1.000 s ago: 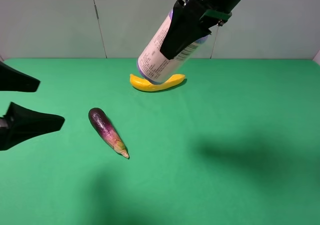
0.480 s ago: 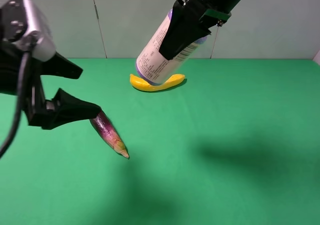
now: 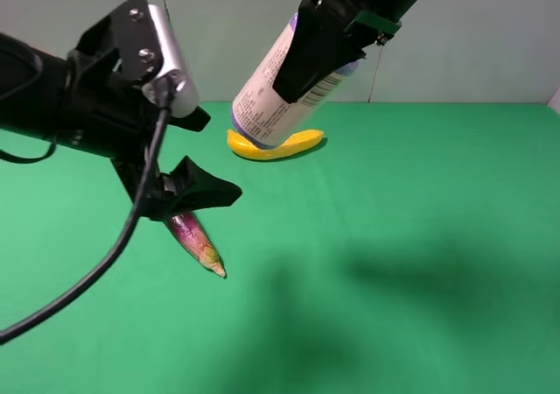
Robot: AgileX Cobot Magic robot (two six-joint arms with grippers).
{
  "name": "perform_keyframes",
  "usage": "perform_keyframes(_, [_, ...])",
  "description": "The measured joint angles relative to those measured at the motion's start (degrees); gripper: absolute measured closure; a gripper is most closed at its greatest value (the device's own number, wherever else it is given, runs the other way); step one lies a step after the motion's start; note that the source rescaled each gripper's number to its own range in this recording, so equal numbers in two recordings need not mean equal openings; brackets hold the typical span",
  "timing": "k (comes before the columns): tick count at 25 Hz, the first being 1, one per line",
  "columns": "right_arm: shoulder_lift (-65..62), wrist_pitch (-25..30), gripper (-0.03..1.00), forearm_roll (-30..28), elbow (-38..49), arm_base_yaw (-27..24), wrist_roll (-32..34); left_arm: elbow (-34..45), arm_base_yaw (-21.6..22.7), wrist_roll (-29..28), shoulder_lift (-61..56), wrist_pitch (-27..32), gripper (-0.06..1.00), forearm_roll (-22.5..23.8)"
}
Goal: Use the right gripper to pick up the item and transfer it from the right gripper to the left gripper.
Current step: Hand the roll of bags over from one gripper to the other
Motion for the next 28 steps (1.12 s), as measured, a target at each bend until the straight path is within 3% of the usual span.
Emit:
perform_keyframes(9, [0.0, -0.1, 0.96, 2.0, 0.0, 0.5, 0.0, -4.1, -1.1, 0.0, 2.6, -2.8, 0.03, 0.0])
perform_keyframes(21, [0.0, -1.3, 0.96, -0.6, -0.1, 11.4, -1.5, -4.4, -2.7, 1.1, 2.6, -1.3, 0.05, 0.1])
perform_keyframes(23, [0.0, -0.6, 0.96, -0.9, -0.1, 11.5, -1.5, -4.4, -4.1, 2.3, 2.6, -1.5, 0.1, 0.3])
perform_keyframes(28, [0.0, -0.4, 0.96, -1.5, -0.1, 11.5, -1.5, -4.4, -6.3, 3.6, 2.6, -2.3, 0.53, 0.3])
